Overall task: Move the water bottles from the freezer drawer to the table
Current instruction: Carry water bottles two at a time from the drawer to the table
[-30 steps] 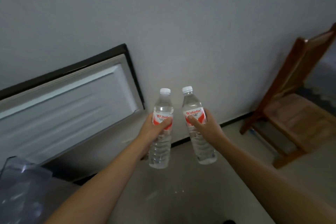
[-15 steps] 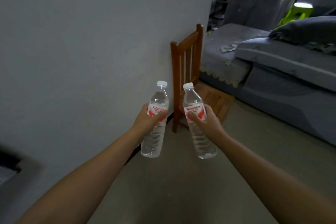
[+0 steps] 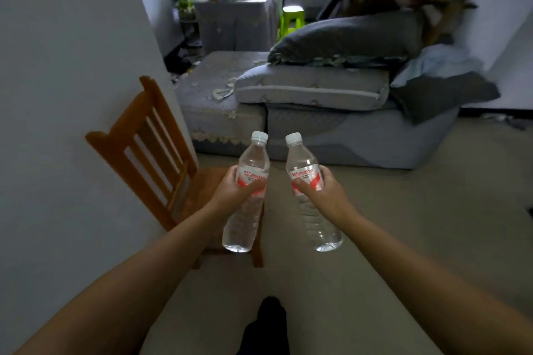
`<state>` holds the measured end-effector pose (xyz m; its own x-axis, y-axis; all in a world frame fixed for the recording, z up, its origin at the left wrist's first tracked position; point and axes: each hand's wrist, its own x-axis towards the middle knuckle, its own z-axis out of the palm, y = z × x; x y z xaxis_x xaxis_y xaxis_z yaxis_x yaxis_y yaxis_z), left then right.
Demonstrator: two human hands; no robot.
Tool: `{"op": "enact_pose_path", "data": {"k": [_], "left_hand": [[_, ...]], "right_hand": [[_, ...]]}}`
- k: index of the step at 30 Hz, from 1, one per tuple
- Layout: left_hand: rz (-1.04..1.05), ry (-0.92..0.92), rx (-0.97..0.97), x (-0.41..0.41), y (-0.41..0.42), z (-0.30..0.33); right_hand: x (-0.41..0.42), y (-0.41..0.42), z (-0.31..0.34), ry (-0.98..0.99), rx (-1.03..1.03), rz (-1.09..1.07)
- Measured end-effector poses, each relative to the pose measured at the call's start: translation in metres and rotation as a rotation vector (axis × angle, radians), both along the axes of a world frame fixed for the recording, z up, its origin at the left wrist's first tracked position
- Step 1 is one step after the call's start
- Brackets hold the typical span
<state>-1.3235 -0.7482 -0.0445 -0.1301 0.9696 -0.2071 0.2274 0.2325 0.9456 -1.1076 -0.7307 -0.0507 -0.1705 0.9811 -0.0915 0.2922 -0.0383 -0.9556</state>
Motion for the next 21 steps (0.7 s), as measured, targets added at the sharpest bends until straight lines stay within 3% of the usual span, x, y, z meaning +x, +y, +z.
{"op": "enact_pose_path", "data": {"k": [10,21], "left_hand": [[-0.413,0.013,-0.013,0.075,0.205,0.027],[-0.777,0.127,-0.064,0.209,0.282,0.0]], "right_hand": [[0.071,0.111,0.018,-0.007,0.065,-0.489],[0.169,0.146,-0.012,-0.029,0.004,-0.797]]}}
